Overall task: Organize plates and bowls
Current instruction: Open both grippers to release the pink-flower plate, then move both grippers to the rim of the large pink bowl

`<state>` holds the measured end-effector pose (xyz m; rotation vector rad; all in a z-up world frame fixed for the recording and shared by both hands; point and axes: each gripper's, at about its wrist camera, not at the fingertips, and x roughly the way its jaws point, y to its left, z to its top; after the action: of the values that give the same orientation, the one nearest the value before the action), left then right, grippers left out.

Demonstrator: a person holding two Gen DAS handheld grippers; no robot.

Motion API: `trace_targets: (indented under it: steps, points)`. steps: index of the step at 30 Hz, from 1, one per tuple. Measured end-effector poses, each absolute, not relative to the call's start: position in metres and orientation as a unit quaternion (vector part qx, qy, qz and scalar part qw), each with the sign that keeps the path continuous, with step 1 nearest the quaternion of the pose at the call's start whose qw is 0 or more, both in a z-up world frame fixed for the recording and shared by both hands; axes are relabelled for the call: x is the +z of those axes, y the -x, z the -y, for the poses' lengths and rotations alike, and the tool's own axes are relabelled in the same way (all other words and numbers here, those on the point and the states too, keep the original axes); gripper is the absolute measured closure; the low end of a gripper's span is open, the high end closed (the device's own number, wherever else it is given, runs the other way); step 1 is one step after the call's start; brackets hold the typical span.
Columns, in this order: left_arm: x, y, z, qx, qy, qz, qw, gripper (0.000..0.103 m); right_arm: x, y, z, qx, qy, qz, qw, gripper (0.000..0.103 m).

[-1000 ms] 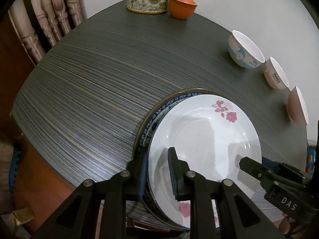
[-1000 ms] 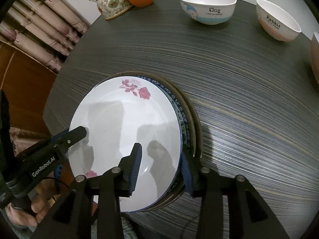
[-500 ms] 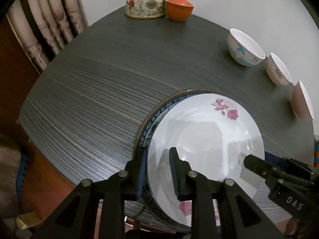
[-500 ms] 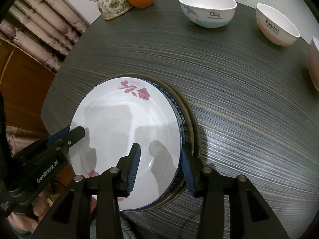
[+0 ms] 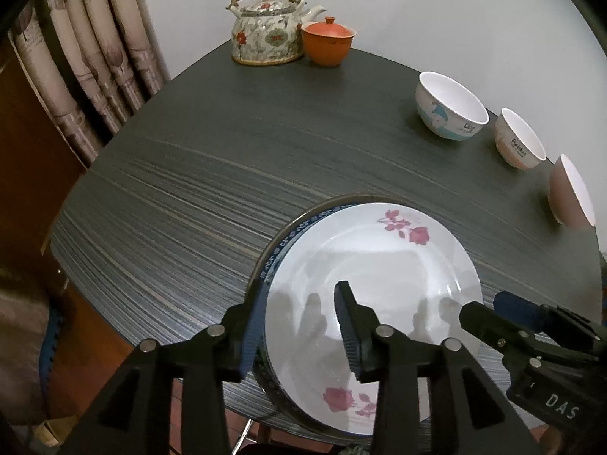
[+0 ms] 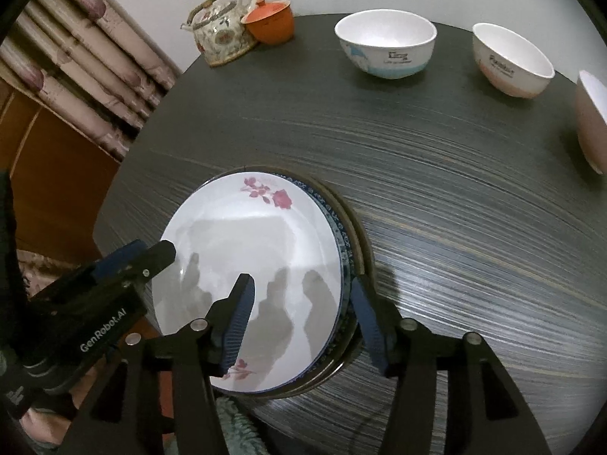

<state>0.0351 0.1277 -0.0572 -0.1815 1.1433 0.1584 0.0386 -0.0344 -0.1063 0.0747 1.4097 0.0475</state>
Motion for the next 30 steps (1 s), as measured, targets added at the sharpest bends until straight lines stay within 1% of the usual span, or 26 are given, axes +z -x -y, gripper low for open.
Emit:
trace_targets:
  steps: [10, 18, 30]
  points:
    - [-0.047, -0.034, -0.094, 0.056, 0.062, -0.535, 0.841, 0.059, -0.088, -0.016, 0.065, -0.005, -0.072, -0.630, 0.773, 0.052]
    - [-0.043, -0.036, -0.058, 0.034, 0.038, -0.536, 0.843, 0.059, -0.072, 0.005, 0.098, -0.039, -0.095, -0.613, 0.783, 0.052]
    - [-0.038, -0.043, 0.018, -0.018, -0.014, -0.538, 0.842, 0.058, -0.060, 0.028, 0.163, -0.096, -0.135, -0.596, 0.786, 0.052]
